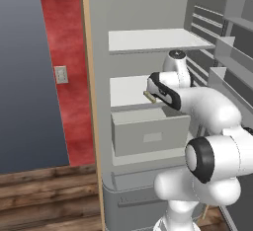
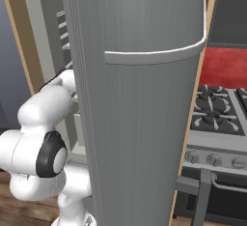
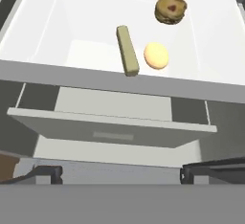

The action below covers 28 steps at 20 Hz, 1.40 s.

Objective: Pick the egg and butter from the fridge and place them by the bowl for mixing.

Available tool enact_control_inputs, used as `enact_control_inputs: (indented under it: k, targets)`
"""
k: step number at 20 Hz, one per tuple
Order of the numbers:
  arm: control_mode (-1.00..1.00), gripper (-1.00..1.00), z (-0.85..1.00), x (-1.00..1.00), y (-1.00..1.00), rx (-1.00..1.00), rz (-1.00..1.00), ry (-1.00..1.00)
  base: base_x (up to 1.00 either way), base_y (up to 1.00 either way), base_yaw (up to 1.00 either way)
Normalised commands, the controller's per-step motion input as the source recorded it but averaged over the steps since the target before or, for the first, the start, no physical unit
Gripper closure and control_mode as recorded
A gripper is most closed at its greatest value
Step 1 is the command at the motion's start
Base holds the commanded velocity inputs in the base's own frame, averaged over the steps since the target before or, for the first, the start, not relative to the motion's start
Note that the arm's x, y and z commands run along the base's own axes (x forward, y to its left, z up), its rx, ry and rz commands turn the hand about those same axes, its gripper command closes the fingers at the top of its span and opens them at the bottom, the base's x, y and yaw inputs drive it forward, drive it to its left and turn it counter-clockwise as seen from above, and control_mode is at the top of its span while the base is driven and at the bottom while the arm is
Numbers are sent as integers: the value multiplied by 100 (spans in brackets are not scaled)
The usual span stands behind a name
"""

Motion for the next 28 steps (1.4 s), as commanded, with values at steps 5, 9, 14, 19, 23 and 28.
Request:
enact_control_inputs:
  k: [5,9,14,19,23,28]
  targets:
    - [-100,-100,-23,48,0,0,0,0,0,0,0]
    - [-100,-100,-28,26,0,0,0,0,0,0,0]
    - [-100,-100,-27,33,0,-2,0,0,0,0,0]
    - [-100,-100,-19,36,0,-4,0,0,0,0,0]
    - [-100,-100,-23,38,0,-1,0,0,0,0,0]
    - [-100,-100,-25,41,0,0,0,0,0,0,0]
